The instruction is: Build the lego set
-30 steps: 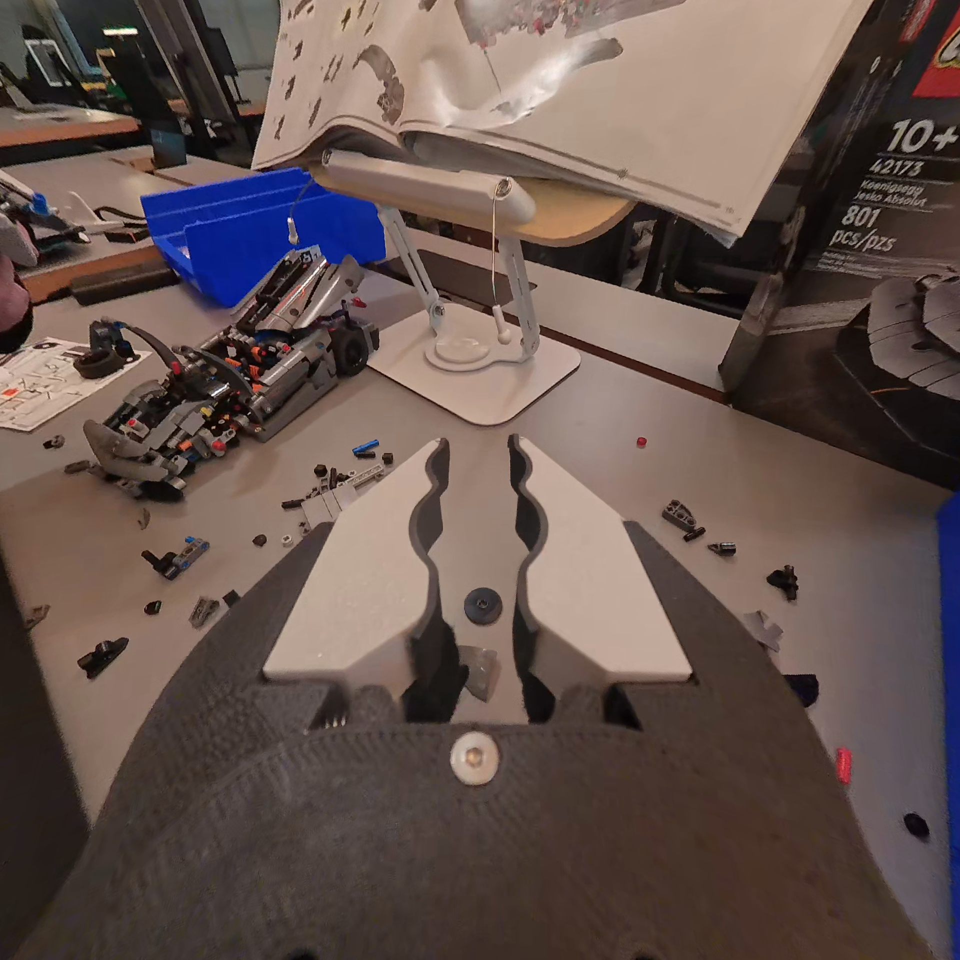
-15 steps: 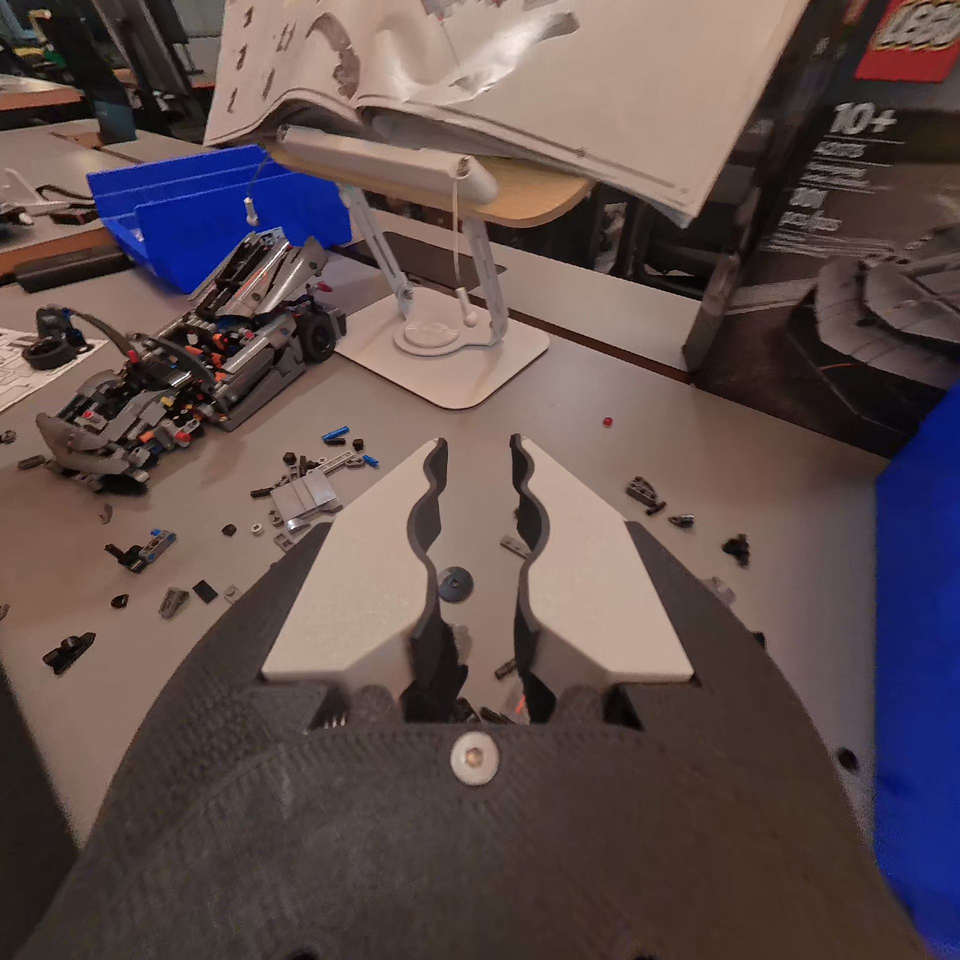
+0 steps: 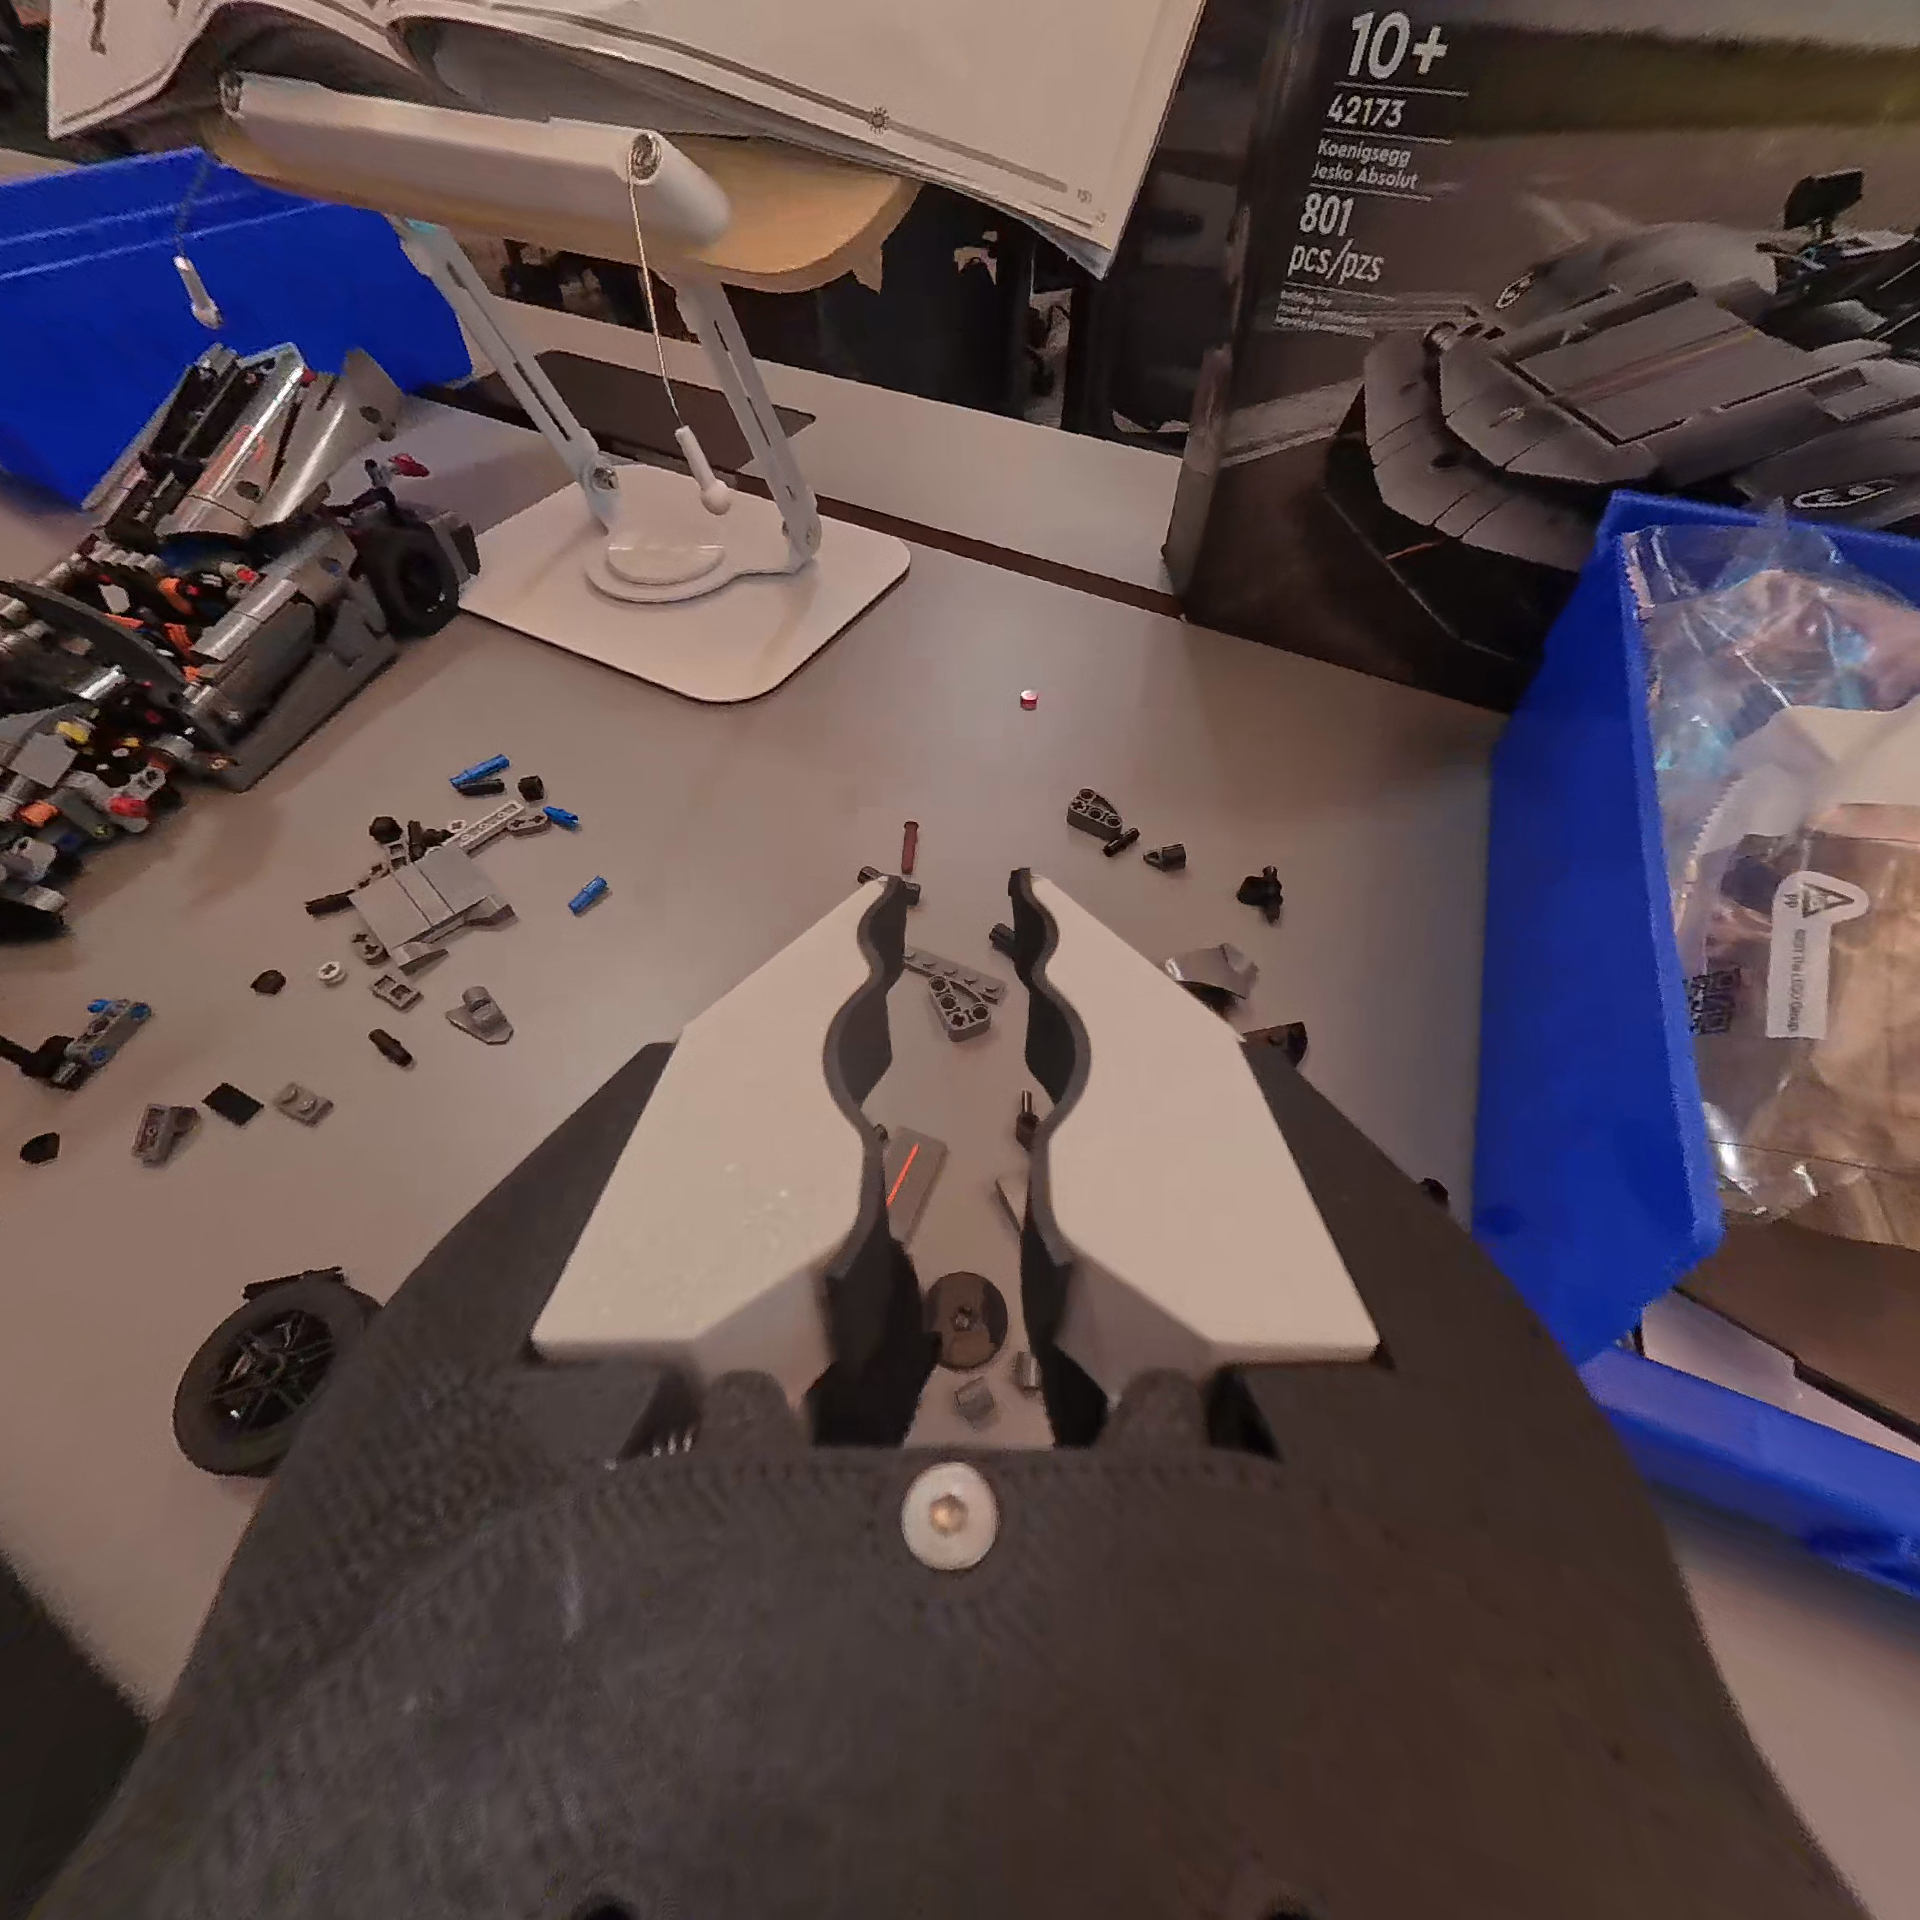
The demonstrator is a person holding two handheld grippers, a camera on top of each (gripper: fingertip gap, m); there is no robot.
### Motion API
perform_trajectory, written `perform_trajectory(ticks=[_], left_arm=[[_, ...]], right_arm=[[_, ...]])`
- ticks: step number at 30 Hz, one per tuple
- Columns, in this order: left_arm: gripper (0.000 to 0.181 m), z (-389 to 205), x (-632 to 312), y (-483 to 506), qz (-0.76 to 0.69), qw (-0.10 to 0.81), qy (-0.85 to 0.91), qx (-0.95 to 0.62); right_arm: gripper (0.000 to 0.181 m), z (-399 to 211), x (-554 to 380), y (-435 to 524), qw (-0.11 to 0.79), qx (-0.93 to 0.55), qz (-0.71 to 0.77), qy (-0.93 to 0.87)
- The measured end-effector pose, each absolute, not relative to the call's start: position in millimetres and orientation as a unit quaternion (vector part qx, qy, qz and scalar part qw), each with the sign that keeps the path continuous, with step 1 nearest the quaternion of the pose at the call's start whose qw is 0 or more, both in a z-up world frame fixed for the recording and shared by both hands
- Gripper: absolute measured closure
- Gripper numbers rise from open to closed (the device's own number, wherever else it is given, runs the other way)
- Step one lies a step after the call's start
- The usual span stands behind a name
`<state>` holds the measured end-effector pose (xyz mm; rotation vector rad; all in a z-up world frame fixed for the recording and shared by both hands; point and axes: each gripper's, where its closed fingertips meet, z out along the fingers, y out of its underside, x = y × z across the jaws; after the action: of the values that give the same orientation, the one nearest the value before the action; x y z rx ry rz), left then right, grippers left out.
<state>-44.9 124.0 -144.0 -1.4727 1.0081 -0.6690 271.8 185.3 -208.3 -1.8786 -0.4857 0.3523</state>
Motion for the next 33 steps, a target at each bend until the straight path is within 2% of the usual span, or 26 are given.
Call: perform_trajectory(ticks=[18, 24, 26, 31, 33], left_arm=[[0.168, -136.3, -54.4, 124.4, -0.264, 0.595, 0.427, -0.628], [0.168, -125.1, -69.4, 129.3, -0.221, 0.612, 0.424, -0.63], [0.168, -113.6, -79.7, 130.0, -0.213, 0.624, 0.419, -0.625], [0.168, -118.2, -119.2, 155.0, -0.195, 0.634, 0.379, -0.646], [0.168, -121.3, -125.5, 161.4, -0.218, 0.636, 0.357, -0.648]], right_arm=[[0.156, -216.8, 265.3, 193.7, 0.549, -0.798, 0.153, -0.196], [0.156, -223.2, 250.3, 195.9, 0.541, -0.798, 0.14, -0.227], [0.162, -216.7, 260.7, 197.3, 0.556, -0.794, 0.117, -0.214], [0.164, -249.5, 284.3, 181.7, 0.46, -0.855, 0.11, -0.215], [0.176, -259.7, 282.9, 167.0, 0.419, -0.869, 0.097, -0.246]])
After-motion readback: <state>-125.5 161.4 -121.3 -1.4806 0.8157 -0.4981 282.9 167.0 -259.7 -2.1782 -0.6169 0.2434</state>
